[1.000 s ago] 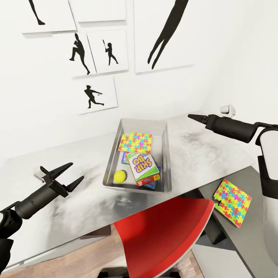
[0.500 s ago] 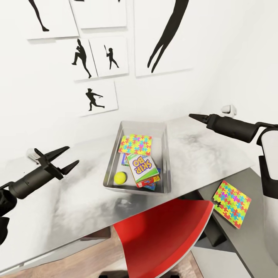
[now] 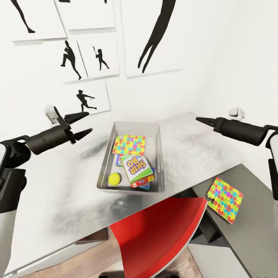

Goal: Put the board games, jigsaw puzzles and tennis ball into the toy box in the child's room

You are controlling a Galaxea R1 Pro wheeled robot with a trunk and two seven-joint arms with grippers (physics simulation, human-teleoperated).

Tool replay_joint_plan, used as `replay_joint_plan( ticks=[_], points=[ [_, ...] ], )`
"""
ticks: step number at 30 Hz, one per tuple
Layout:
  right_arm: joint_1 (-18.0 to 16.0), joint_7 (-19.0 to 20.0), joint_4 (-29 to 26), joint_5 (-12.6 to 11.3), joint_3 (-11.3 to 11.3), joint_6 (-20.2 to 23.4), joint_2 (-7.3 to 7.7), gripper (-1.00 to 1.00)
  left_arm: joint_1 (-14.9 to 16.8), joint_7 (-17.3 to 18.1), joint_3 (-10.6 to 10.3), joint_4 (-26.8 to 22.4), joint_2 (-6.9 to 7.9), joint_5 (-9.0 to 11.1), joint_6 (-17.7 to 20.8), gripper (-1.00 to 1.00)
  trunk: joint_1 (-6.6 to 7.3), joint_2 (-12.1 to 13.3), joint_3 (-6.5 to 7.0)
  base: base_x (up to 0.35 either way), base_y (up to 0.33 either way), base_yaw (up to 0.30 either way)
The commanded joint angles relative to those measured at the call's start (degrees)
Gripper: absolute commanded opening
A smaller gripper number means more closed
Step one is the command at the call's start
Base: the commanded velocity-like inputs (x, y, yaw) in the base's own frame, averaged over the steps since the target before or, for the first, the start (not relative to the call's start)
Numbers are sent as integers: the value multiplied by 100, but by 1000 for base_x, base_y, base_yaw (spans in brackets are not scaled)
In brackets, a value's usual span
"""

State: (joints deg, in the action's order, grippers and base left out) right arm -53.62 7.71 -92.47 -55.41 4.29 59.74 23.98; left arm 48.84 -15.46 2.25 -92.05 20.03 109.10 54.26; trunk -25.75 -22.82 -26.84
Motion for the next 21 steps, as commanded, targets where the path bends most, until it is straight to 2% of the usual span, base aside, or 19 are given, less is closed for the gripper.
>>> replay_joint_plan(
  ticks=[1, 2, 3, 6, 7, 10, 11, 14, 15, 18, 19, 21],
  points=[
    [11, 61, 1, 55, 33, 26, 22, 100, 210, -261, -80, -3, -76, 78, 13, 100, -3, -10, -9, 0, 0, -89],
    [30, 61, 1, 53, 59, 26, 39, 100, 401, -462, -155, -4, -156, 103, 10, 100, -3, -10, -9, 0, 0, -71],
    [30, 61, 1, 53, 59, 26, 39, 100, 401, -462, -155, -4, -156, 103, 10, 100, -3, -10, -9, 0, 0, -71],
    [101, 62, 1, 51, 114, 26, 72, 100, 955, -1063, -360, -5, -438, 154, 4, 100, -3, -10, -9, 0, 0, -46],
    [101, 62, 1, 51, 114, 26, 72, 100, 955, -1063, -360, -5, -438, 154, 4, 100, -3, -10, -9, 0, 0, -36],
    [163, 63, 1, 52, 158, 26, 93, 100, 1402, -1613, -586, 1, -792, 174, 1, 100, -3, -10, -8, 0, 0, -27],
    [163, 63, 1, 52, 158, 26, 93, 100, 1402, -1613, -586, 1, -792, 174, 1, 100, -3, -10, -8, 0, 0, -30],
    [197, 63, 1, 50, 252, 26, 107, 100, 1695, -2104, -845, 15, -1212, 158, -1, 100, -3, -10, -7, 0, 0, -88],
    [197, 63, 1, 50, 252, 26, 107, 100, 1695, -2104, -845, 15, -1212, 158, -1, 100, -3, -10, -6, 0, 0, -125],
    [236, 63, 1, 49, 398, 26, 122, 100, 1872, -2553, -1080, 41, -1617, 138, -2, 100, -3, -10, -2, 0, 0, -178],
    [236, 63, 1, 49, 398, 26, 122, 100, 1872, -2553, -1080, 41, -1617, 138, -2, 100, -3, -10, -1, 0, 0, -199],
    [303, 64, 1, 45, 497, 26, 149, 100, 1940, -2817, -1186, 56, -1821, 128, -5, 100, -3, -10, 2, 0, 0, -221]
  ],
)
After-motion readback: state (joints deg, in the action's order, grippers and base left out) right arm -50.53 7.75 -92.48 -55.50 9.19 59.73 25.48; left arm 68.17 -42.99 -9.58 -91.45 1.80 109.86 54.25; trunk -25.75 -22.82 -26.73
